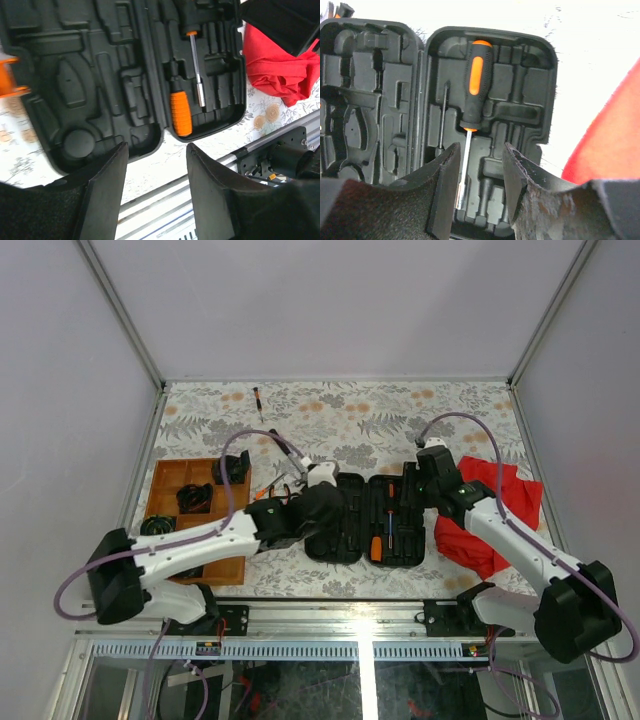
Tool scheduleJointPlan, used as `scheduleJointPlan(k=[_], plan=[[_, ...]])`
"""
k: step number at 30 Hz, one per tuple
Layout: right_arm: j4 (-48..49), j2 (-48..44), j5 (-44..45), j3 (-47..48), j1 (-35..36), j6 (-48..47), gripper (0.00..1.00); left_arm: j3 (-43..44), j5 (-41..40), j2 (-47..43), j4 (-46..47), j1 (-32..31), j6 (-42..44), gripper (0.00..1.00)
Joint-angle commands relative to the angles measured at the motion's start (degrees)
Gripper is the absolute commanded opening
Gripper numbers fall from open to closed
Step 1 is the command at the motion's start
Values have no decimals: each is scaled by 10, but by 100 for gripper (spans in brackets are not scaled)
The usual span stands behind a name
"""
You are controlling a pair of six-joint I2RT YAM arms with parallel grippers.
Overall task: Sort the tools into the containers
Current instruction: Adjust the screwdriver in the storage box.
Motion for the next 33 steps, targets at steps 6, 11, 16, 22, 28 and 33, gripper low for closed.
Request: scheduleJointPlan(k=[6, 11, 16, 22, 28, 33], plan=[[-33, -90, -11, -34, -37, -11, 46, 108, -37, 190, 20, -46, -46, 48], [-25, -95, -29, -46, -38, -9, 46, 122, -17, 235, 48, -46, -49, 45], [-16, -82, -52, -46, -38, 1, 45, 153, -32, 278, 16, -45, -37, 42], [-12, -80, -53, -50, -39, 2, 45, 144, -33, 289, 9, -46, -25, 41], [-6, -73, -62, -58, -38, 4, 45, 125, -35, 287, -7, -45, -15, 39], [-7, -71, -65, -57, -39, 6, 45, 95, -16, 276, -7, -45, -3, 39]])
